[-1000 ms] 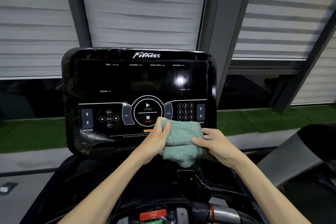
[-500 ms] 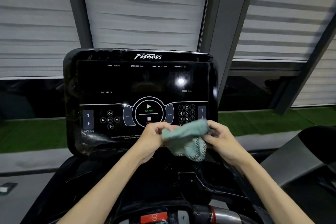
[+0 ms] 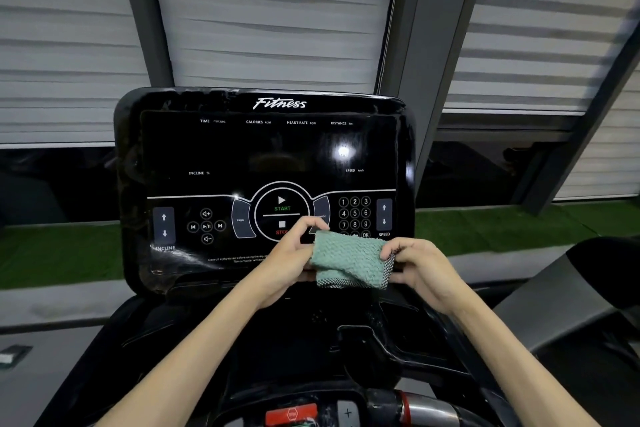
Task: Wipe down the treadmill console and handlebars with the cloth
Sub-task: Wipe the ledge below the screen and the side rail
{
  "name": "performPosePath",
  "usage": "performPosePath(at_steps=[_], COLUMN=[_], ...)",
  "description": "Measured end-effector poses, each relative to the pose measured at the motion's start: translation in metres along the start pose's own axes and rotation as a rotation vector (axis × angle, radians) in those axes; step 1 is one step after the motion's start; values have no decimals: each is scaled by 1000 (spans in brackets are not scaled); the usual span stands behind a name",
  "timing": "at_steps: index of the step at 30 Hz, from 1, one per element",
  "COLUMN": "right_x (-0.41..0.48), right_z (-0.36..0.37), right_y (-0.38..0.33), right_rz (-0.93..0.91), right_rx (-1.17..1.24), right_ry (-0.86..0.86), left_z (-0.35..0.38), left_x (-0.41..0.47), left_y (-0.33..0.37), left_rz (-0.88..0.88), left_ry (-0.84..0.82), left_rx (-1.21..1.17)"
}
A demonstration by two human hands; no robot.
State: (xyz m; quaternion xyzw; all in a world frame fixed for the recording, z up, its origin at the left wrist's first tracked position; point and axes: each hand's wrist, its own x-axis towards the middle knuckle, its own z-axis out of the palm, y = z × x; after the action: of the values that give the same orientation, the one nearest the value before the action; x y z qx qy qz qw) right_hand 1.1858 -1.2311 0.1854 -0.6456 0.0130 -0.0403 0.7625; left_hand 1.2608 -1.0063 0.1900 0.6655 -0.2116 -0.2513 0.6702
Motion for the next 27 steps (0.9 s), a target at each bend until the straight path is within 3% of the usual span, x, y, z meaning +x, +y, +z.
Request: performPosePath(at_steps=[2, 4, 7, 12, 16, 21, 25, 27], right_x=[1, 3, 9, 16, 22, 15, 12, 9], right_z=[0, 0, 2, 25, 48, 44, 41, 35], right_y=[5, 12, 27, 30, 23, 15, 30, 44], right_rz=[21, -1, 26, 170, 253, 249, 234, 219], right_rx=[34, -103, -299, -333, -195, 550, 295, 136], right_ry=[13, 49, 98, 330, 321, 105, 161, 245], left_z=[-1, 0, 1, 19, 35, 38, 18, -4], left_x=[2, 3, 5, 6, 8, 0, -1, 4], left_y=[-2, -6, -18, -21, -19, -21, -31, -42], left_rz=[-4, -12, 74, 246, 368, 440, 557, 752], left_ry=[4, 36, 164, 364, 274, 148, -109, -22], left_rx=[-16, 16, 235, 524, 813, 979, 1039, 1187])
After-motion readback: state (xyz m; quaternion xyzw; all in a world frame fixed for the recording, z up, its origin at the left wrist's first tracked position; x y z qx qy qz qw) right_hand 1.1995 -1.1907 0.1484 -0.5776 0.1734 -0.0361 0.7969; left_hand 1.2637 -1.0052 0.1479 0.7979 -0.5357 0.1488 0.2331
